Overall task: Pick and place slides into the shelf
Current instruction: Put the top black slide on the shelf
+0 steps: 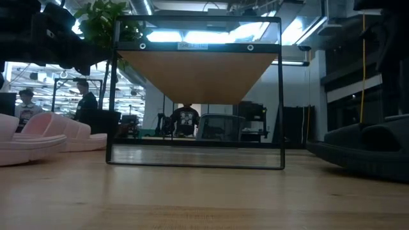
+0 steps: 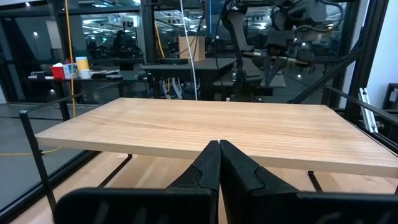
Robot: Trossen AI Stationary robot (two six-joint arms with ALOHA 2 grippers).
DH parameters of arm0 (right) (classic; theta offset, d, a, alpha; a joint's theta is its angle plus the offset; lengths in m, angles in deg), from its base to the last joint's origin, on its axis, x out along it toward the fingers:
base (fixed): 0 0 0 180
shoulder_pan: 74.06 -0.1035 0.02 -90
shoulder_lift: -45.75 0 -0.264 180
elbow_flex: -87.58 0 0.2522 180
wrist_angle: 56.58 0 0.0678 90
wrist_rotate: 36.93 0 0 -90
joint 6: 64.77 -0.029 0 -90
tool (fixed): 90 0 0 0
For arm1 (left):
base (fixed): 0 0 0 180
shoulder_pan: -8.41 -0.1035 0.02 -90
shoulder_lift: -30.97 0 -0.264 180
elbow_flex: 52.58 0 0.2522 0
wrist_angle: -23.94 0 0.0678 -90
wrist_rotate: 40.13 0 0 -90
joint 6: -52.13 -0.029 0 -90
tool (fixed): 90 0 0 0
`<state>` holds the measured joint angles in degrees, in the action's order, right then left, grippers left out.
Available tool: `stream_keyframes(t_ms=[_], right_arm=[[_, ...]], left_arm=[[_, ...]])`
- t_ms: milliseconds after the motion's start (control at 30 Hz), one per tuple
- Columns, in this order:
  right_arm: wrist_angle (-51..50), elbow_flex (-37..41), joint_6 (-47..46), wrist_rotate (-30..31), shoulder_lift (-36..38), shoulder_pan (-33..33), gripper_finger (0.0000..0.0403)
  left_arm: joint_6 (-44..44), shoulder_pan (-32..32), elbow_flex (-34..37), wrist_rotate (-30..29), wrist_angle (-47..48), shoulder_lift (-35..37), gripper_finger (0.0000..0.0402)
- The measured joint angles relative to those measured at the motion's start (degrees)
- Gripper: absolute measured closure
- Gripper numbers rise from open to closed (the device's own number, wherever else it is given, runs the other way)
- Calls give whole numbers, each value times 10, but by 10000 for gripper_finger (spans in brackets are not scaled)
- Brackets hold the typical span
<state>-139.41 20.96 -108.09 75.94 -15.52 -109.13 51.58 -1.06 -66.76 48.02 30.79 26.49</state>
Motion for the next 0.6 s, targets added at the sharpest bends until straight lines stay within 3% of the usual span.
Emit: stream_keyframes(t_ms=[133,600], right_arm=[[-19,-36,0,5,-34,-10,402],[-78,-38,0,18,-108,-13,391]], left_arm=[[-1,0,0,0,0,0,401],[-30,0,0,0,0,0,401]])
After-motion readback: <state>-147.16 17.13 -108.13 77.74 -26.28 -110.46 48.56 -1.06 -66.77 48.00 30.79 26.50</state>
